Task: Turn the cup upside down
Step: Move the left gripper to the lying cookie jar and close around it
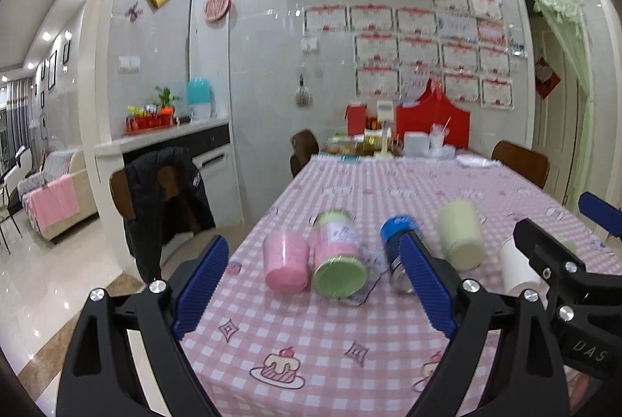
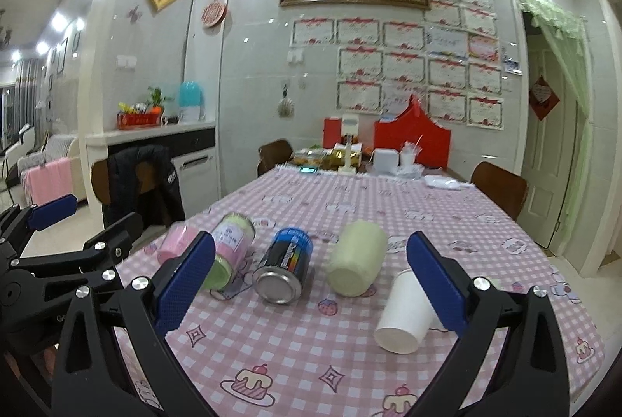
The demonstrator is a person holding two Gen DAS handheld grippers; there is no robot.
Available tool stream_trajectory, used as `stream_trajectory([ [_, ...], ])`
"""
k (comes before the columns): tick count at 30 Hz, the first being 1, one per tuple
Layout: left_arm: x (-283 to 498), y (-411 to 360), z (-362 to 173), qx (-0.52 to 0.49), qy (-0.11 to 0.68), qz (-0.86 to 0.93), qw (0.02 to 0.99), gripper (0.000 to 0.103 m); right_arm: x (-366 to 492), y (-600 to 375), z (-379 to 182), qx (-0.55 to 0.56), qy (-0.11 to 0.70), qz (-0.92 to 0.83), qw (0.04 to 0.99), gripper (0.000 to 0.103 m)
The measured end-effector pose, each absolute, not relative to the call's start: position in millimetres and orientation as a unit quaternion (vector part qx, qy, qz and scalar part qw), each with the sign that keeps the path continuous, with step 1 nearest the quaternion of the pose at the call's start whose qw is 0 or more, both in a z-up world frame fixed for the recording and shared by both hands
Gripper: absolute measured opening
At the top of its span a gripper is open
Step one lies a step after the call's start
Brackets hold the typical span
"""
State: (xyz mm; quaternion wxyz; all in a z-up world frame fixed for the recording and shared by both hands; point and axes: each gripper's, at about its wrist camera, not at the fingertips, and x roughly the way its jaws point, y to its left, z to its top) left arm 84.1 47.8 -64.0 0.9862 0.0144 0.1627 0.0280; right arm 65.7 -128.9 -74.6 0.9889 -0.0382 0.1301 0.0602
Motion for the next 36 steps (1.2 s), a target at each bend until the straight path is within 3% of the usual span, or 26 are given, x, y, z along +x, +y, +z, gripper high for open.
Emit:
stream_trajectory([
  [10,152,71,-113,-0.024,0.257,0.001,0.966,0.088,120,-120,-98,-0.045,0.183,0.068,0.980,0.095],
  [31,248,20,-137,0.041,0.293,-0.006,0.955,0.088,181,-151,-115,0.007,0.218,0.065,0.974,0.095],
  [33,252,18,-142,0.046,0.299,0.001,0.953,0.086,184,-152,-117,0.009,0.222,0.067,0.973,0.095],
  [35,258,17,-148,0.049,0.314,-0.003,0.948,0.073,188,-154,-120,0.013,0.226,0.069,0.972,0.095],
  [36,261,17,-150,0.047,0.323,-0.008,0.945,0.072,189,-155,-121,0.015,0.228,0.070,0.971,0.095],
])
